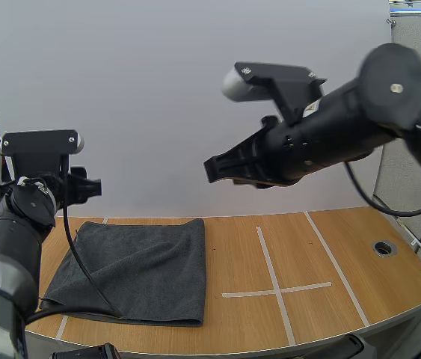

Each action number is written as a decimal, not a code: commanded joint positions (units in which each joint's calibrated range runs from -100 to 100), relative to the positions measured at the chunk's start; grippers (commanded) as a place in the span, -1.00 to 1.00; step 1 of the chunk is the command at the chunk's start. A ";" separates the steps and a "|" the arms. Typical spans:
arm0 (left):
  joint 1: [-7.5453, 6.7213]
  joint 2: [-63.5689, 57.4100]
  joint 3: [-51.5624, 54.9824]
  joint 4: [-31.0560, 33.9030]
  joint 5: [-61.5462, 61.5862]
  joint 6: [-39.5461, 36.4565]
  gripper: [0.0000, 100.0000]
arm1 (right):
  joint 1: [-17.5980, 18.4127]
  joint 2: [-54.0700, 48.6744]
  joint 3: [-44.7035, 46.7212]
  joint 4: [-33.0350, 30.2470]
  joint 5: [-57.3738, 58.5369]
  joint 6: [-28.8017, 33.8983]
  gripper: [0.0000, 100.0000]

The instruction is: Fold the towel

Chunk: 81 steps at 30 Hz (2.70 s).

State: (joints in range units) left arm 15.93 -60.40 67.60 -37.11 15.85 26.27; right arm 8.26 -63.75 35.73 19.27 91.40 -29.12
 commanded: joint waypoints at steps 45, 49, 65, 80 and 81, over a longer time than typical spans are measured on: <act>4.25 34.22 -15.27 9.21 18.61 8.39 1.00 | -0.21 28.53 0.12 13.03 -0.89 -10.36 -1.00; 5.91 38.32 -19.17 3.52 23.58 14.60 1.00 | -0.21 30.02 0.12 13.03 -1.07 -10.36 -1.00; 11.64 52.47 -25.81 -11.27 48.75 39.47 1.00 | 1.38 37.78 0.12 13.90 -6.90 -11.51 -1.00; 12.90 56.48 -25.81 -10.26 45.55 41.52 1.00 | 2.03 45.55 0.12 11.26 -12.23 -11.51 -1.00; 13.06 56.78 -25.81 -10.30 45.53 41.63 1.00 | 2.03 45.91 0.12 11.26 -13.06 -11.51 -1.00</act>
State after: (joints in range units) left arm 27.52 -6.51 42.25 -47.48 62.87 67.10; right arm 10.22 -20.25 35.78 32.13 81.85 -40.06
